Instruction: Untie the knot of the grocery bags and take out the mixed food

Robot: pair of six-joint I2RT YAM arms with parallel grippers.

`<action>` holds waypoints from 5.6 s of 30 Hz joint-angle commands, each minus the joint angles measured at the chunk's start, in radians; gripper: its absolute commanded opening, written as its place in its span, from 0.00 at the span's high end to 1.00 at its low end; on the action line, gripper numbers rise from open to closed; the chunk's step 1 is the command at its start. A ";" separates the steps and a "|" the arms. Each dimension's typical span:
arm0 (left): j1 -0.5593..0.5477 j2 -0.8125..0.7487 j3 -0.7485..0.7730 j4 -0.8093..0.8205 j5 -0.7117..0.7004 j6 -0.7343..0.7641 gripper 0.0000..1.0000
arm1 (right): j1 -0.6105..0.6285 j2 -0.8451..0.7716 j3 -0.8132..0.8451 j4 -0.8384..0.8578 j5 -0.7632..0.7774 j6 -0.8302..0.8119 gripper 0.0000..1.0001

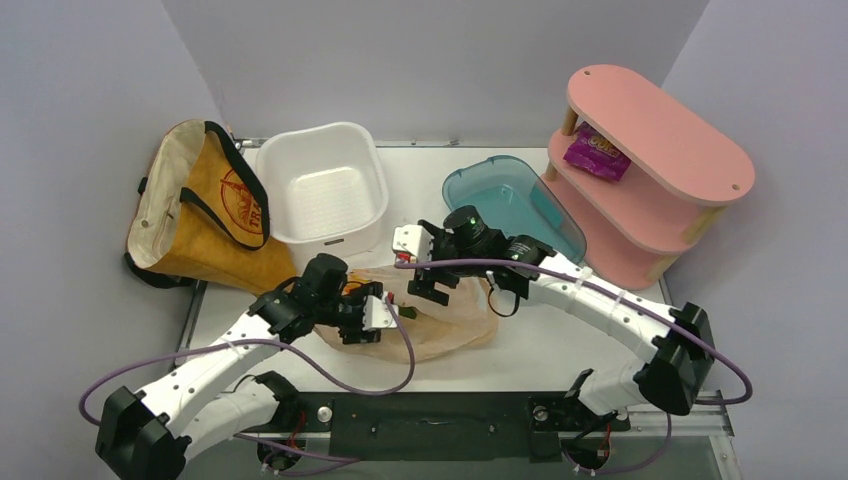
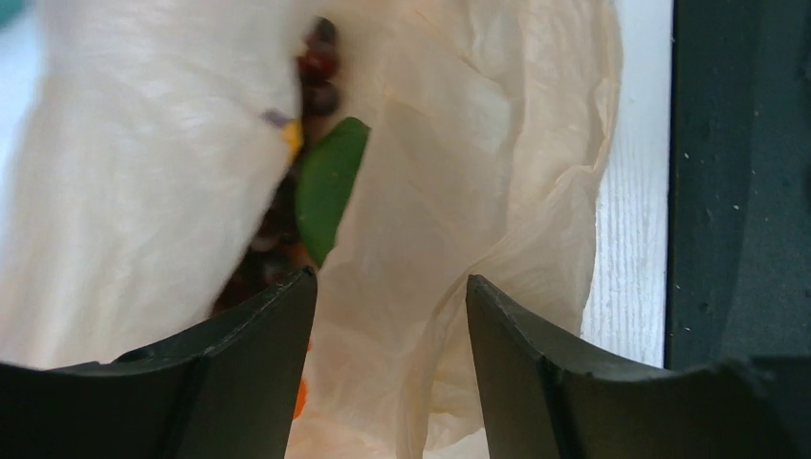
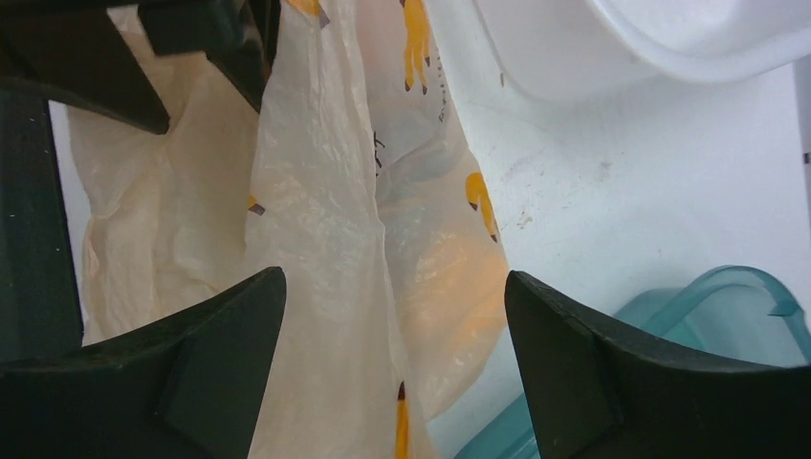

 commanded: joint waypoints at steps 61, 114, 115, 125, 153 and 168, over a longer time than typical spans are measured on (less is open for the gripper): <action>-0.154 0.375 -0.007 0.333 -0.224 -0.059 0.55 | -0.457 -0.014 0.112 -0.003 -0.101 0.249 0.37; -0.118 0.315 0.128 0.254 -0.316 -0.168 0.50 | -0.441 0.076 0.200 -0.028 -0.120 0.280 0.37; -0.118 0.319 0.129 0.249 -0.312 -0.168 0.50 | -0.441 0.077 0.201 -0.032 -0.122 0.279 0.37; -0.112 0.356 0.097 0.250 -0.301 -0.162 0.27 | -0.440 0.083 0.209 -0.072 -0.132 0.256 0.37; -0.105 0.217 0.210 0.080 -0.162 -0.186 0.66 | -0.450 0.039 0.183 -0.096 -0.141 0.242 0.39; 0.343 0.262 0.632 -0.139 -0.017 -0.355 0.68 | -0.453 0.010 0.185 -0.080 -0.160 0.291 0.40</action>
